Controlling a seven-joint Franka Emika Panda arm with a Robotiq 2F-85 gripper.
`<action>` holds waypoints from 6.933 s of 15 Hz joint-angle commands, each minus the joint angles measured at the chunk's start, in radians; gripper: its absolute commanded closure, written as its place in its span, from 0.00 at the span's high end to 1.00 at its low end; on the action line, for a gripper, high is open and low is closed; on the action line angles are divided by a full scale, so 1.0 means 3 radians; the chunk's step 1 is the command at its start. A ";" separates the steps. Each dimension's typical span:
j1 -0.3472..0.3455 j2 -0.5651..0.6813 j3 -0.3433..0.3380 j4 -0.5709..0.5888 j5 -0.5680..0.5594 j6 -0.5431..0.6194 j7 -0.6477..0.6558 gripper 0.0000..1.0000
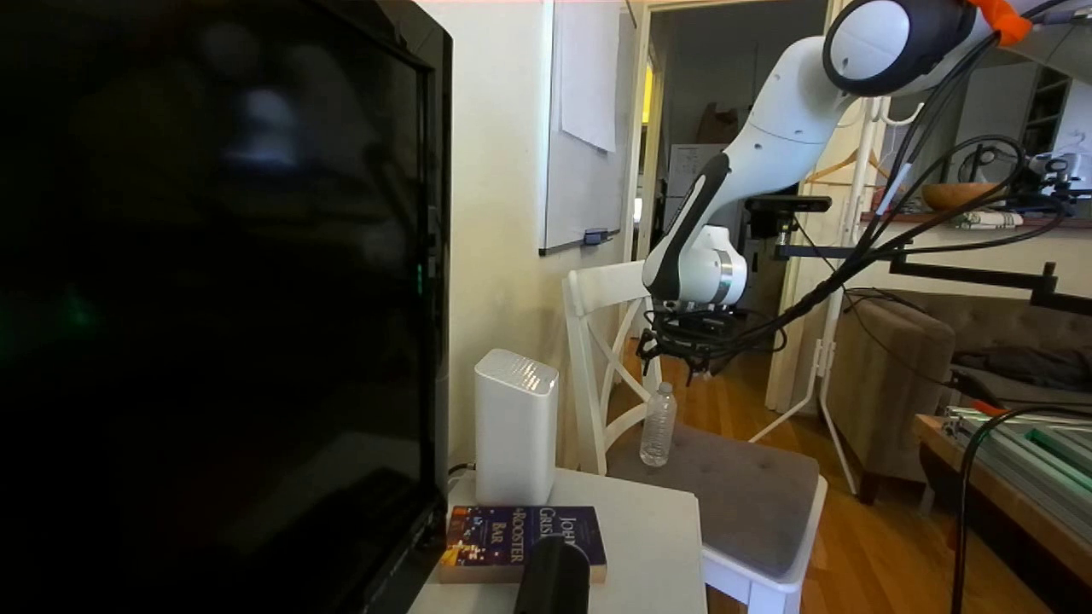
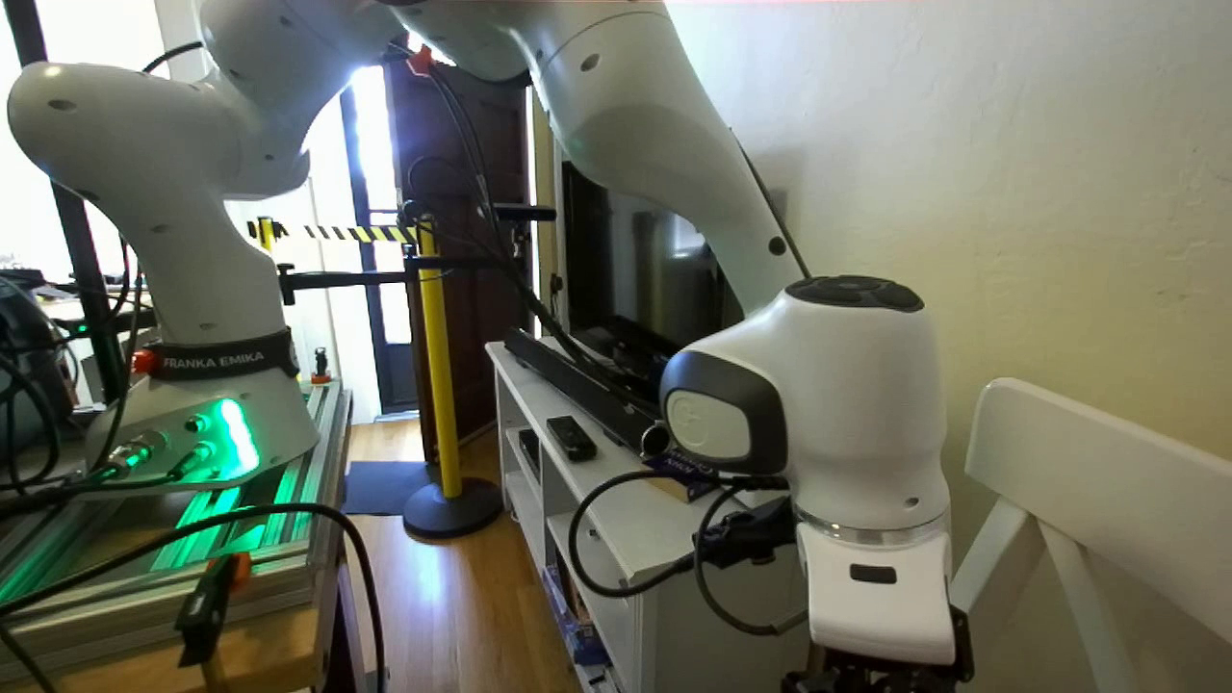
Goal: Put the empty clear bottle on the TV cabinet.
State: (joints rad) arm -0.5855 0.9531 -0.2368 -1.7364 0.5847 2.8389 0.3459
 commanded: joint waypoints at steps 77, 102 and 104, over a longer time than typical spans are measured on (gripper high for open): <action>0.1218 -0.2119 0.0656 -0.1853 -0.1124 -0.0074 -0.1816 0.08; 0.1128 -0.2369 0.0897 -0.2073 -0.1154 -0.0108 -0.1991 1.00; 0.1120 -0.2601 0.0958 -0.2295 -0.1042 -0.0150 -0.2049 1.00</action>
State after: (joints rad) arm -0.2340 0.3038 0.0209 -2.3033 0.2363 2.8192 -0.2318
